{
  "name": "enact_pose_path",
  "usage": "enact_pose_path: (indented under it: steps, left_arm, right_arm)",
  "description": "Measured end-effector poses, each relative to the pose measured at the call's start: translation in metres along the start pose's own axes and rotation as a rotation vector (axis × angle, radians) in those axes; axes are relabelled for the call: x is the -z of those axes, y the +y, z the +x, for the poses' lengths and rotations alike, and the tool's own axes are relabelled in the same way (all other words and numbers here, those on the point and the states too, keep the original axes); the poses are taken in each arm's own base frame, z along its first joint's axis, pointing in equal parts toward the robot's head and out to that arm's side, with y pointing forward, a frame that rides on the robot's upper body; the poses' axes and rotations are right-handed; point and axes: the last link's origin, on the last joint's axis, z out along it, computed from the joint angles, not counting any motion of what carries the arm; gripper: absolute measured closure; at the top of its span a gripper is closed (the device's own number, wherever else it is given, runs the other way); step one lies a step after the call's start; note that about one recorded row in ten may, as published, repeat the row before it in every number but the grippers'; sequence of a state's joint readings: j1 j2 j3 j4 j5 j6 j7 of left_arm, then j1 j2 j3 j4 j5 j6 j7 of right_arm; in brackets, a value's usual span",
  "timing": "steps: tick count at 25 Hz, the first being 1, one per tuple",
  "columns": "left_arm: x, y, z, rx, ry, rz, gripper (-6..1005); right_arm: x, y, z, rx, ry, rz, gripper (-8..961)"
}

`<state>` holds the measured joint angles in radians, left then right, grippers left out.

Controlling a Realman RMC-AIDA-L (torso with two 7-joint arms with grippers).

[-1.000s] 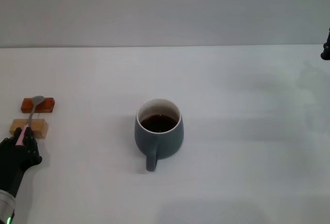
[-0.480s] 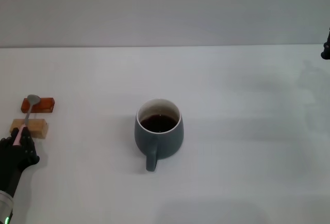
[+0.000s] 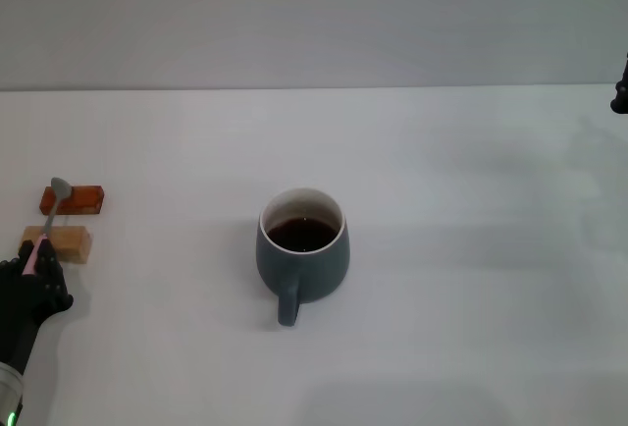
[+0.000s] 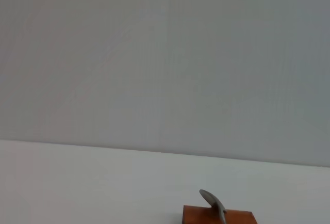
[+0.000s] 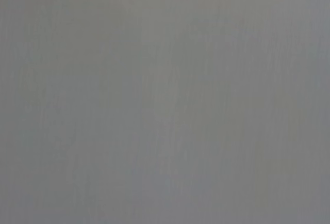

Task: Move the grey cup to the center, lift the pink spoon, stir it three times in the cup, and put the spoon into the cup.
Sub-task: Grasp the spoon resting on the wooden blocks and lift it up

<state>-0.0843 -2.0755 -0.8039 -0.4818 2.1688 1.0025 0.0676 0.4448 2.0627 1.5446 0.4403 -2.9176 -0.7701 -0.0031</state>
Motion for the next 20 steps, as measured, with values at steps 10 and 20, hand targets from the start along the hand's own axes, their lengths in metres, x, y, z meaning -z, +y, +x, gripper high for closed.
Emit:
enact_pose_path:
  steps: [10,20]
  left_arm:
    - [-0.0018,0.0007,0.0015,0.009,0.005,-0.005,848]
    - [-0.0021,0.0007,0.0019,0.023,0.006,-0.008,852]
  right_arm:
    - [0.0000,0.0002,0.0003,-0.001,0.002,0.000,948]
    - [0.0001,-0.0001,0.0003,-0.003,0.002,0.002,949]
